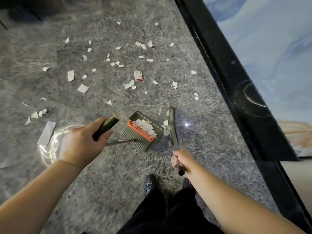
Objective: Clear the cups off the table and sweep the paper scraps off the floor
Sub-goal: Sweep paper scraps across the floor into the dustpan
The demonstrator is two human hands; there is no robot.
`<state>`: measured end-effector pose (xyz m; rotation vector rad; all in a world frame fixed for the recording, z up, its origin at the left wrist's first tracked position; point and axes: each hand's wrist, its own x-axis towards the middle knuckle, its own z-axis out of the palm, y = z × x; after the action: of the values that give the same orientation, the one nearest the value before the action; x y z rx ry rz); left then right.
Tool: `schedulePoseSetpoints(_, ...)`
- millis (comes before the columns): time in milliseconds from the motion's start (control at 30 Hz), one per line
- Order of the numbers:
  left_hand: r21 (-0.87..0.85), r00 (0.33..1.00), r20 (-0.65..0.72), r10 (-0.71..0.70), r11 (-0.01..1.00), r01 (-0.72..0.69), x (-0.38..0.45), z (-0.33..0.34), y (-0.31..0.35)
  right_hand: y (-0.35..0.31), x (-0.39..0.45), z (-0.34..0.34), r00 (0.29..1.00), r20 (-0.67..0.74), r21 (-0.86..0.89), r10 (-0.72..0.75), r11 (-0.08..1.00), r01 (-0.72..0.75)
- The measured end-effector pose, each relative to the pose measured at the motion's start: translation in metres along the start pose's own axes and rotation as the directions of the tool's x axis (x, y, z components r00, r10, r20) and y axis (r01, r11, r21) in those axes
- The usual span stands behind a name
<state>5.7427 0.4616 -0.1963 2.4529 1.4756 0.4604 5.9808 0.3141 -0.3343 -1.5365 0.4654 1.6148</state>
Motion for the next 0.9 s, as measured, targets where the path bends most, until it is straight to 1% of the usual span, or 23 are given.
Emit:
schedulePoseSetpoints(100, 0.026, 0.997, -0.001, -0.074, 0.997, 0.074, -0.004, -0.008, -0.018, -0.004, 0.000, 0.020, 0.999, 0.001, -0.081, -0.035, 0.996, 0.035)
schedulePoseSetpoints(167, 0.031, 0.994, 0.002, -0.109, 0.994, 0.109, -0.008, -0.013, -0.030, -0.006, -0.005, 0.030, 0.999, 0.000, -0.098, -0.049, 0.994, 0.049)
schedulePoseSetpoints(233, 0.038, 0.991, -0.011, -0.135, 0.990, 0.135, -0.013, -0.016, -0.040, -0.009, -0.010, 0.035, 0.999, 0.007, -0.059, -0.038, 0.997, 0.039)
schedulePoseSetpoints(367, 0.023, 0.984, -0.048, -0.170, 0.985, 0.172, -0.023, -0.025, -0.057, -0.010, -0.019, 0.041, 0.999, 0.015, 0.020, 0.029, 0.999, -0.029)
schedulePoseSetpoints(533, 0.029, 0.978, -0.042, -0.206, 0.978, 0.208, -0.037, -0.039, -0.076, 0.009, -0.024, 0.051, 0.997, -0.019, 0.041, 0.076, 0.996, -0.076)
schedulePoseSetpoints(667, 0.027, 0.956, -0.042, -0.291, 0.956, 0.293, -0.051, -0.049, -0.088, 0.027, -0.015, 0.080, 0.993, 0.015, 0.094, 0.115, 0.989, -0.116)
schedulePoseSetpoints(767, 0.037, 0.943, -0.009, -0.331, 0.943, 0.332, -0.061, -0.054, -0.097, 0.027, -0.003, 0.104, 0.991, 0.039, 0.071, 0.128, 0.989, -0.130)
schedulePoseSetpoints(900, 0.013, 0.918, -0.019, -0.397, 0.917, 0.398, -0.071, -0.060, -0.104, 0.016, 0.020, 0.126, 0.990, 0.036, -0.006, 0.135, 0.991, -0.135)
